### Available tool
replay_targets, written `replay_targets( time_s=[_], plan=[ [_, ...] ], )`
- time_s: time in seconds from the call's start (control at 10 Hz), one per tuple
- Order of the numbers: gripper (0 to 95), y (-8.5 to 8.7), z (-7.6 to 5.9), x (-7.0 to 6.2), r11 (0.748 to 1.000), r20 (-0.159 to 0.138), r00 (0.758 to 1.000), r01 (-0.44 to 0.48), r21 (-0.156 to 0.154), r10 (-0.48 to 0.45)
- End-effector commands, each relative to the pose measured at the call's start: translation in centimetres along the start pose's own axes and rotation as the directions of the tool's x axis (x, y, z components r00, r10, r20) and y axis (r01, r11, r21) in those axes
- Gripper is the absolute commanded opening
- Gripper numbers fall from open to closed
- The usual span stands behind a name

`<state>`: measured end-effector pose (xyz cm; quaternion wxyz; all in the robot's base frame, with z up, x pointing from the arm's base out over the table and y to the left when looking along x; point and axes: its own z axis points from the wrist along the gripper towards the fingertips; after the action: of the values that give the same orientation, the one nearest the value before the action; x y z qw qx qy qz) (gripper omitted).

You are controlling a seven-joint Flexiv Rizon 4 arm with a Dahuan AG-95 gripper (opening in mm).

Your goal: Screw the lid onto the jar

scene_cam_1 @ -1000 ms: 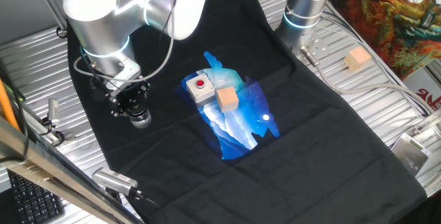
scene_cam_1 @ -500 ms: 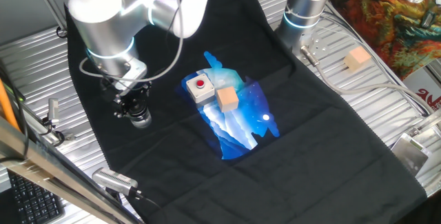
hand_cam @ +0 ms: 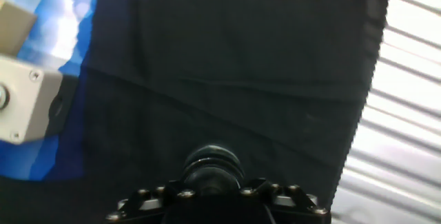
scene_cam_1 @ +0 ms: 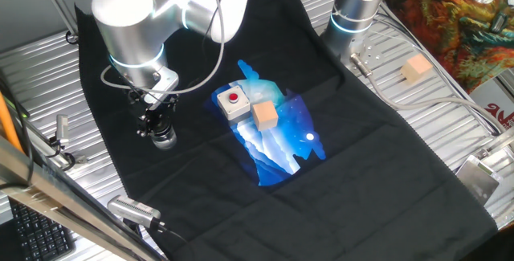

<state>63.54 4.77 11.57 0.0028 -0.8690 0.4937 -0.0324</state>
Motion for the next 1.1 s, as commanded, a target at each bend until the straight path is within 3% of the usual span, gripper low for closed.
replay_targets(
  time_s=[0.1, 1.1],
  plan=[
    [76.0, -0.05, 0.13, 0.06, 1.000, 0.001, 1.000, -0.001, 0.002, 0.001],
    [76.0, -0.35, 0.78, 0.34, 1.000, 0.013, 1.000, 0.007, 0.008, -0.007]
  ],
)
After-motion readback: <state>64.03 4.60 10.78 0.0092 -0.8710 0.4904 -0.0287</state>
